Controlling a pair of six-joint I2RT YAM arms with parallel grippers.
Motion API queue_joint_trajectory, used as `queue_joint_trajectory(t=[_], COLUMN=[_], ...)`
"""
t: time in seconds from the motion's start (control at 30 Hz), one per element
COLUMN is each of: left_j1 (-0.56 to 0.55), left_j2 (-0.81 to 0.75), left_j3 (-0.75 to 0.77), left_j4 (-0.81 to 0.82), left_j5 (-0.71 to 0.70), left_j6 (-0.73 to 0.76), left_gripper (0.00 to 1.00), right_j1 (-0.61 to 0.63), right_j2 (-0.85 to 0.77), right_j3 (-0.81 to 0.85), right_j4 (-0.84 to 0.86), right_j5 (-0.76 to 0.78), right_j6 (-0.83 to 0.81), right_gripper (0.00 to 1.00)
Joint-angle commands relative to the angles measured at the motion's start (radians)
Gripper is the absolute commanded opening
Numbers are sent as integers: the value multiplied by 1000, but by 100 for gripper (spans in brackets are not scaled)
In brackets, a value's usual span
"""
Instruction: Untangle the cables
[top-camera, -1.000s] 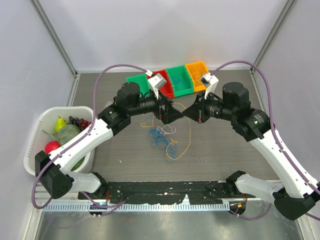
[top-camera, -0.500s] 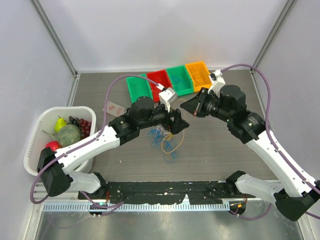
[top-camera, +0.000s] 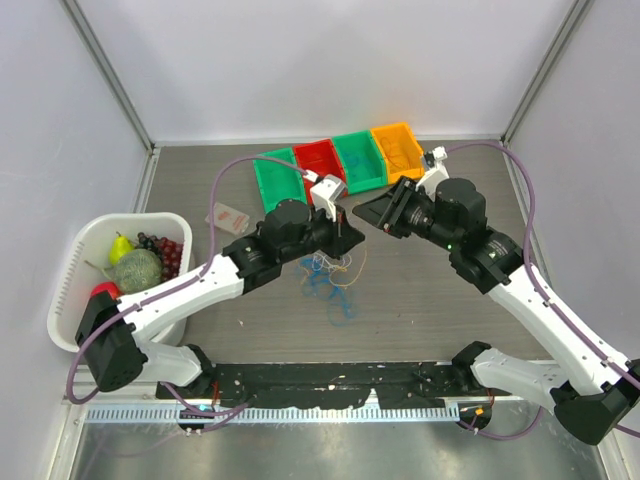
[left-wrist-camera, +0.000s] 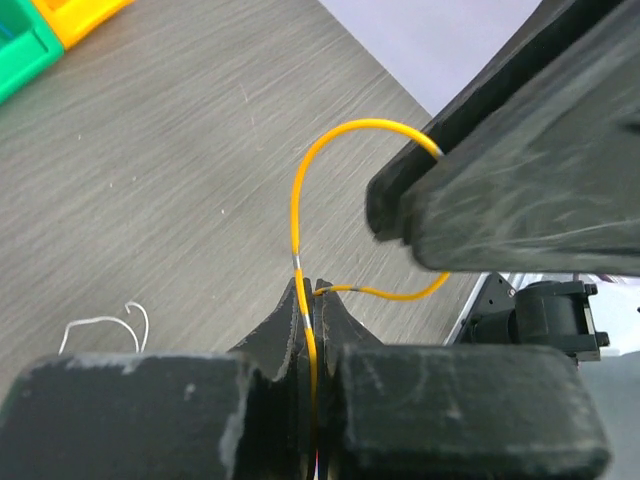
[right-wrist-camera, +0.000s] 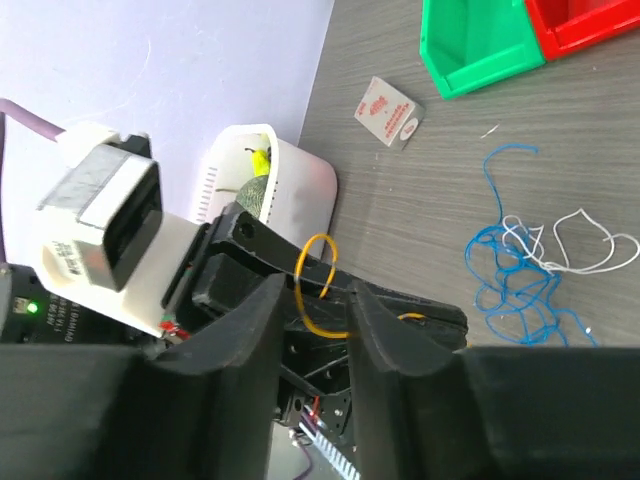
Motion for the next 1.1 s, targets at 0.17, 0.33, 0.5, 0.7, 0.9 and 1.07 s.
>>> queue_joint_trajectory(t=[0.17,0.33,0.5,0.7,0.9,1.07], left_j1=[31,68,104,105,105,105], left_j2=[-95,-151,-204,-231,-221,-165], left_j3=[-36,-56,-93,-79,-66,13], left_j4=[-91,-171,-163,-204,-223,-366], left_j5=[-101,-133,-83,-103,-224,-316], left_j6=[-219,-326,-409,-432,-512,-619], left_gripper=[0,0,0,0,0,0], right_j1=[6,6,30,138,291,406], right_j2=[-45,-74,-96,-25,99,122], right_j3=[-4,-106,-286,-289,-228,-202], right_j4=[-159,-63,218,299,316,321], right_j5=[134,-102,-308,-225,74,264], right_j6=[-409,-514,-459,-443,-374,-388], right_gripper=[69,69,69,68,31,1])
